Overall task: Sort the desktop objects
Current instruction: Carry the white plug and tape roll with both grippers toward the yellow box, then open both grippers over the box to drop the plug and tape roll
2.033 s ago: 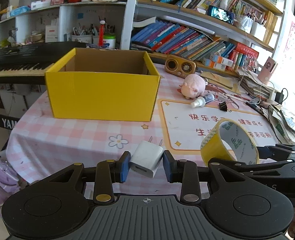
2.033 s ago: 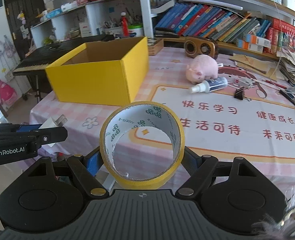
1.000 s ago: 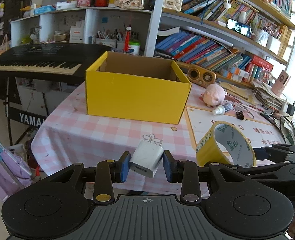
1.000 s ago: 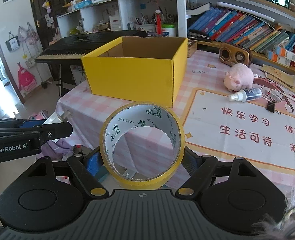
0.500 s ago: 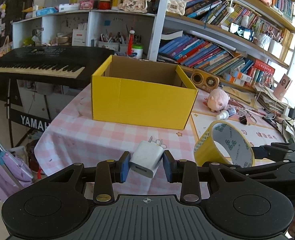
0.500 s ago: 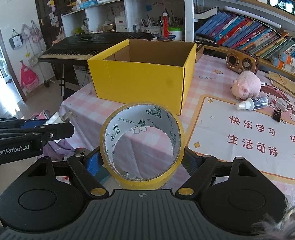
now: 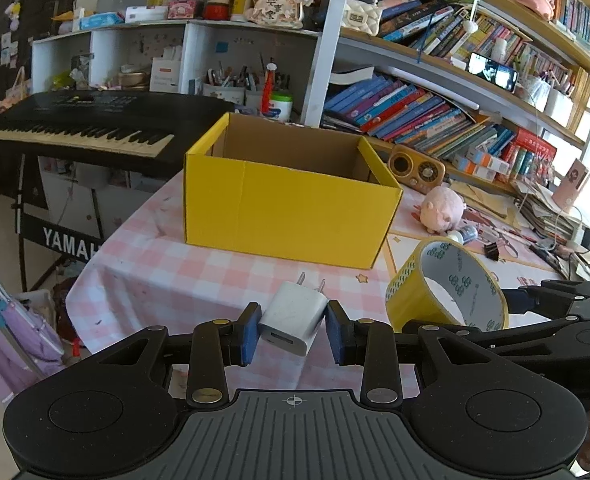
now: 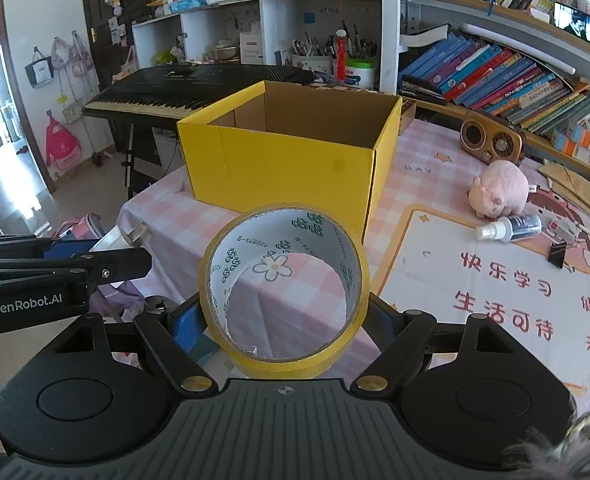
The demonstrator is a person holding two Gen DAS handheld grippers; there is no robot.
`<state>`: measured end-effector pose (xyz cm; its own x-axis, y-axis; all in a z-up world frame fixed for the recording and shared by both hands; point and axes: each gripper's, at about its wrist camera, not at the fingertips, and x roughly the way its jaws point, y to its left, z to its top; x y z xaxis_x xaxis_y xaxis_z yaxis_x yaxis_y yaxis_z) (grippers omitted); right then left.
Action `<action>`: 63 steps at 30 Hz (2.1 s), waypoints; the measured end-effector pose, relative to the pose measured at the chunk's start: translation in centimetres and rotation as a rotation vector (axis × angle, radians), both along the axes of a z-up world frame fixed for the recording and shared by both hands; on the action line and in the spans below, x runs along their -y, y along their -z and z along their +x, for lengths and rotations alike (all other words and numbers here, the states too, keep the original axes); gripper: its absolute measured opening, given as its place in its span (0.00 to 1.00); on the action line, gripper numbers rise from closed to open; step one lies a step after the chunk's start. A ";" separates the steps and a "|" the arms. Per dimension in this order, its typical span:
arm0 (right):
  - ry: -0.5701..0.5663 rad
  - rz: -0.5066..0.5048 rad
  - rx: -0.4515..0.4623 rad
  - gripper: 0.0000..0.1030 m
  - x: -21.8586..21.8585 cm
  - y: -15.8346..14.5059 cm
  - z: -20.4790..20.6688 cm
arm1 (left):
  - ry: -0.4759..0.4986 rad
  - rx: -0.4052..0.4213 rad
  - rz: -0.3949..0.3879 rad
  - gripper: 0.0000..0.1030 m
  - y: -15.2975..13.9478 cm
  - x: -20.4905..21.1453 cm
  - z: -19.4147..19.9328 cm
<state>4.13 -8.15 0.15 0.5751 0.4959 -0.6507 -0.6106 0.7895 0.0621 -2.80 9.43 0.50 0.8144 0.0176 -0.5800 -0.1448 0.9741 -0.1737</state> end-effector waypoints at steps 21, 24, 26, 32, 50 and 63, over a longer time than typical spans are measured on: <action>-0.057 0.165 0.108 0.77 -1.4 -5.4 13.4 | -0.059 0.133 0.089 0.32 -5.3 -1.0 11.0; -0.098 0.154 0.136 0.77 -2.2 -5.7 15.7 | -0.079 0.136 0.110 0.32 -5.7 -1.3 12.8; -0.120 0.145 0.153 0.77 -2.6 -5.9 17.1 | -0.099 0.137 0.127 0.32 -5.7 -1.5 13.9; -0.210 0.079 0.170 0.77 -4.1 -5.4 20.9 | -0.130 0.076 0.148 0.32 -4.5 -2.5 17.8; -0.601 -0.283 0.016 0.77 -11.1 -0.1 26.5 | -0.101 -0.207 0.148 0.32 1.5 -2.9 24.7; -0.631 -0.394 0.017 0.77 -12.1 1.8 27.2 | -0.094 -0.251 0.128 0.33 2.3 -3.4 26.0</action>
<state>31.33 3.94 -1.64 0.2695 0.4667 -0.8424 -0.9537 0.2503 -0.1665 23.16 12.78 -1.76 0.6371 0.1723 -0.7513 -0.2584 0.9660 0.0023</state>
